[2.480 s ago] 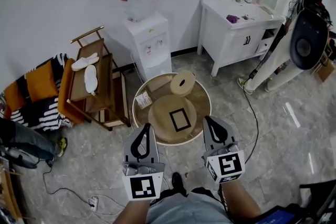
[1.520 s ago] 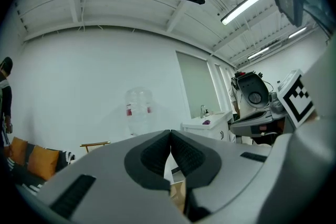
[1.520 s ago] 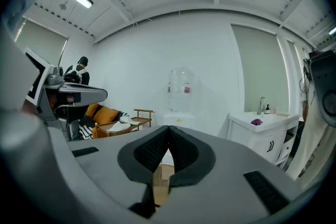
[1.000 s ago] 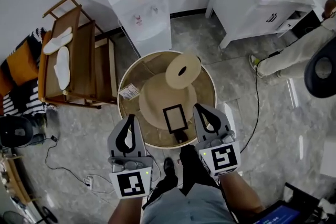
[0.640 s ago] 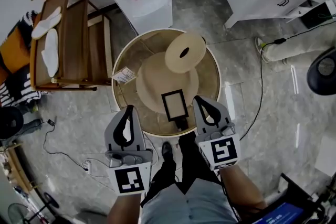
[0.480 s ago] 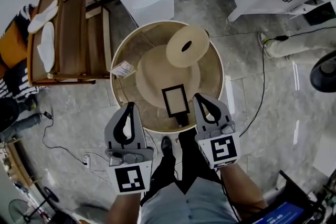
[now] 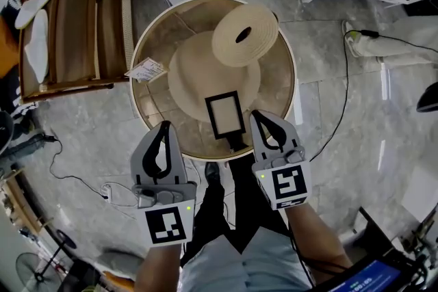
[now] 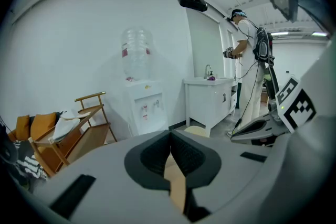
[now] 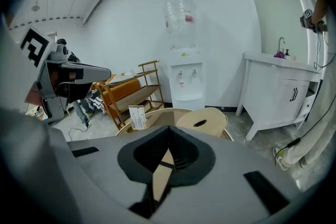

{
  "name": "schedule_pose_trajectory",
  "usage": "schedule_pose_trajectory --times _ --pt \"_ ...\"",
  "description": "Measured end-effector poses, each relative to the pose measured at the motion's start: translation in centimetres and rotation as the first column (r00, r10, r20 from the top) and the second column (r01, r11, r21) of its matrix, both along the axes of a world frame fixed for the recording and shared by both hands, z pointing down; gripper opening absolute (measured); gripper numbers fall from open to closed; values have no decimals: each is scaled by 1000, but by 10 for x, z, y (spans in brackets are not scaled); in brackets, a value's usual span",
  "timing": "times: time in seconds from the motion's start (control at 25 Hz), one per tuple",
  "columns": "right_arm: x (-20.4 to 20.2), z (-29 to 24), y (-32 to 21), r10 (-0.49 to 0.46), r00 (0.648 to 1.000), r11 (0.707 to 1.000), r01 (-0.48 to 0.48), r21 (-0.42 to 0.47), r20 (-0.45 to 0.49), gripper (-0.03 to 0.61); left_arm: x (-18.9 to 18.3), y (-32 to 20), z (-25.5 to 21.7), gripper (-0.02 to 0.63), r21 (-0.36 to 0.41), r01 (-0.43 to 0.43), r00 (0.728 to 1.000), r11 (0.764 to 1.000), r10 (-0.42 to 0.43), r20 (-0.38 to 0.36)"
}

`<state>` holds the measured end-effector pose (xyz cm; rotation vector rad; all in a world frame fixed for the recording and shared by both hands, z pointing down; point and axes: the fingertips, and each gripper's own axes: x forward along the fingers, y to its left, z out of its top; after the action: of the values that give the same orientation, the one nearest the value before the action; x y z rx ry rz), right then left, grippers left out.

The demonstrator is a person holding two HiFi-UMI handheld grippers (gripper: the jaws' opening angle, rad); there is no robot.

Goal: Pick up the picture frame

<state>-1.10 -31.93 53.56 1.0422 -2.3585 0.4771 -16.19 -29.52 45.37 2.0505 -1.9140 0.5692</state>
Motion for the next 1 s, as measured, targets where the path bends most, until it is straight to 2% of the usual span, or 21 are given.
schedule_pose_trajectory --times 0.48,0.76,1.0 --pt "-3 82 9 -28 998 991 20 -135 -56 14 -7 2 78 15 -115 14 999 993 -17 -31" --pt "2 124 22 -35 995 972 13 -235 -89 15 -1 2 113 15 -162 17 998 987 -26 -53" --pt "3 153 23 -61 993 972 37 -233 -99 15 -2 1 138 15 -190 16 998 982 -27 -51"
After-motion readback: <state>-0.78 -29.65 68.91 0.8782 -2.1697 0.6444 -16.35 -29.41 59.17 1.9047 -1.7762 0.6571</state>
